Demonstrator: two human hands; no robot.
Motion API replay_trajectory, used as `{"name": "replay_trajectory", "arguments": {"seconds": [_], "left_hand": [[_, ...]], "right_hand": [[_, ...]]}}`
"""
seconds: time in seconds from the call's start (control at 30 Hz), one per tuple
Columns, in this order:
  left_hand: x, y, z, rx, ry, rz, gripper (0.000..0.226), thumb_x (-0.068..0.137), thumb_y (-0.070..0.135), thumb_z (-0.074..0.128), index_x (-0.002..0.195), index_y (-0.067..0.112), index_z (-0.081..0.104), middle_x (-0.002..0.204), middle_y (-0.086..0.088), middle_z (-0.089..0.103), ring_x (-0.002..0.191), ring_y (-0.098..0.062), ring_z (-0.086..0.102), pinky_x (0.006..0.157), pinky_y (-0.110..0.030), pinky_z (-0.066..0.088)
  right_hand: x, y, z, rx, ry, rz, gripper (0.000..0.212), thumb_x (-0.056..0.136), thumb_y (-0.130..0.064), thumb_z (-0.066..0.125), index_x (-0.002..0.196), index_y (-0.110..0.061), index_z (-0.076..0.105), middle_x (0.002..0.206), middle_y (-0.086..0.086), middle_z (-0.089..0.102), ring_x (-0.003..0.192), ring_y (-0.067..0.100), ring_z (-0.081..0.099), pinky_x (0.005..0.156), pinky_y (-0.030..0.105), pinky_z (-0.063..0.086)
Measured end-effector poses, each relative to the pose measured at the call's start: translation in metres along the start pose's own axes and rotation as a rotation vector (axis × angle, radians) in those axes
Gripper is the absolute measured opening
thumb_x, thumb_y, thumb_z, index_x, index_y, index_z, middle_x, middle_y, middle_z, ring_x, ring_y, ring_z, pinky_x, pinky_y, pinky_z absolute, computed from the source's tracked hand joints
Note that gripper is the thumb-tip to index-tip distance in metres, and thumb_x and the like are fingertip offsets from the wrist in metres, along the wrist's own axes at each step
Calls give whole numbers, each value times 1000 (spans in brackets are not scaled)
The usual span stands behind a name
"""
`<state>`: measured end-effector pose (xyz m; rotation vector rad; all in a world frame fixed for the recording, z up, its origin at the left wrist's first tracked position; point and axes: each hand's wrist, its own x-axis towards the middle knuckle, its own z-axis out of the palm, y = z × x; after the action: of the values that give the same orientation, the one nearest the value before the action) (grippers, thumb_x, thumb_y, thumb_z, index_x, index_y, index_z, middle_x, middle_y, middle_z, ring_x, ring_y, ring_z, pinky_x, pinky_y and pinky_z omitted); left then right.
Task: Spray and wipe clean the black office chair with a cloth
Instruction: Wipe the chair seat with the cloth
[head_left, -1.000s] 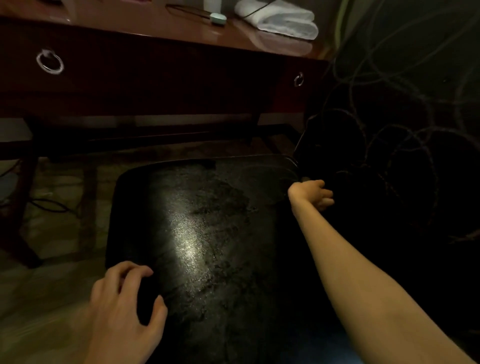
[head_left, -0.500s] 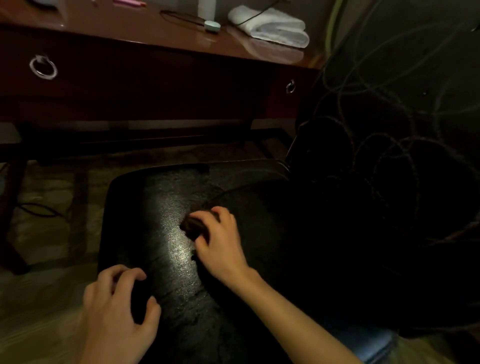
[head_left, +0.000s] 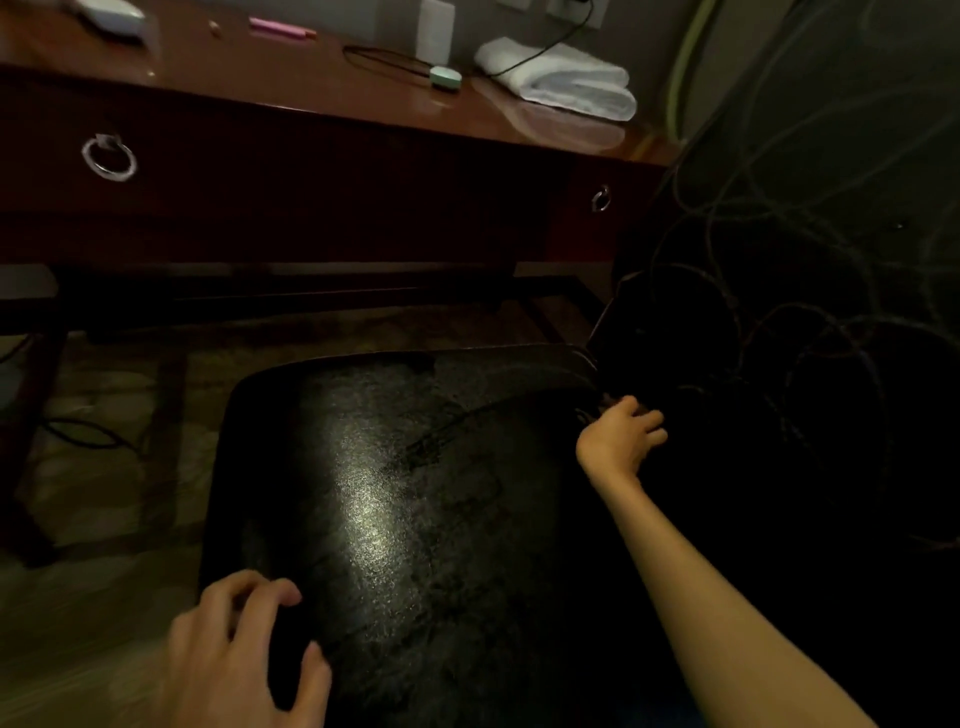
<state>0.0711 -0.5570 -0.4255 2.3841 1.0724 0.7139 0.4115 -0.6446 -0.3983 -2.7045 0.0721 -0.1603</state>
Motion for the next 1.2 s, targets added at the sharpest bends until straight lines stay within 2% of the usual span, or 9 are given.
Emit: {"name": "replay_trajectory", "arguments": {"seconds": [0.17, 0.3, 0.5, 0.67, 0.77, 0.87, 1.0, 1.13, 1.2], "left_hand": [[-1, -9, 4, -67, 21, 79, 43, 55, 51, 46, 91, 29, 55, 98, -11, 56, 74, -40, 58, 71, -38, 37], [-2, -7, 8, -97, 43, 101, 42, 56, 51, 46, 93, 32, 51, 104, -3, 50, 77, -36, 56, 69, -35, 36], [-8, -7, 8, -81, 57, 110, 43, 59, 44, 46, 93, 20, 59, 105, -5, 55, 87, -19, 42, 66, -32, 36], [-9, -8, 6, -55, 47, 87, 42, 59, 45, 45, 93, 24, 56, 105, -1, 52, 88, -19, 41, 64, -31, 34], [-10, -8, 5, -38, 30, 70, 42, 58, 47, 44, 94, 28, 54, 106, 2, 52, 90, -18, 41, 63, -31, 34], [-10, -10, 3, -47, 24, 69, 40, 59, 48, 45, 94, 30, 53, 106, 5, 50, 91, -16, 42, 63, -31, 34], [-10, -11, 4, -96, 33, 77, 38, 59, 48, 46, 94, 33, 50, 108, 7, 49, 92, -14, 42, 64, -32, 38], [-11, -11, 5, -105, 39, 66, 39, 59, 47, 46, 96, 34, 48, 110, 8, 46, 93, -15, 42, 64, -32, 41], [-11, -12, 6, -105, 25, 66, 38, 60, 47, 45, 96, 34, 47, 110, 8, 45, 95, -15, 42, 64, -32, 41]], "right_hand": [[25, -40, 10, 32, -42, 45, 54, 87, -18, 61, 132, -3, 35, 144, 25, 19, 128, 41, 25, 102, 41, 35], [35, -59, 23, 33, -27, -63, 47, 89, -14, 55, 133, -10, 39, 145, 18, 22, 130, 36, 24, 105, 36, 30], [23, -75, 32, 139, -193, -518, 47, 83, 2, 47, 125, -18, 54, 138, 12, 37, 126, 32, 37, 105, 30, 31], [-90, -96, 48, 301, -349, -1005, 52, 71, 10, 50, 117, -11, 61, 130, 19, 45, 121, 34, 41, 101, 26, 27], [-134, -96, 49, 366, -395, -1160, 50, 71, 11, 50, 116, -9, 61, 128, 20, 47, 121, 33, 40, 101, 28, 27], [-112, -93, 30, 442, -402, -1131, 51, 67, 7, 50, 113, -9, 63, 120, 16, 53, 119, 28, 45, 101, 24, 27], [-26, -56, 4, 393, -122, -920, 49, 66, 1, 49, 112, -10, 62, 114, 14, 57, 111, 24, 50, 98, 12, 28], [30, -6, 7, 221, -19, -377, 42, 84, 3, 50, 124, -10, 54, 131, 18, 46, 120, 32, 45, 103, 31, 32], [16, -14, 19, 178, -18, -349, 42, 85, 3, 49, 124, -11, 54, 133, 17, 43, 121, 33, 42, 104, 33, 31]]}}
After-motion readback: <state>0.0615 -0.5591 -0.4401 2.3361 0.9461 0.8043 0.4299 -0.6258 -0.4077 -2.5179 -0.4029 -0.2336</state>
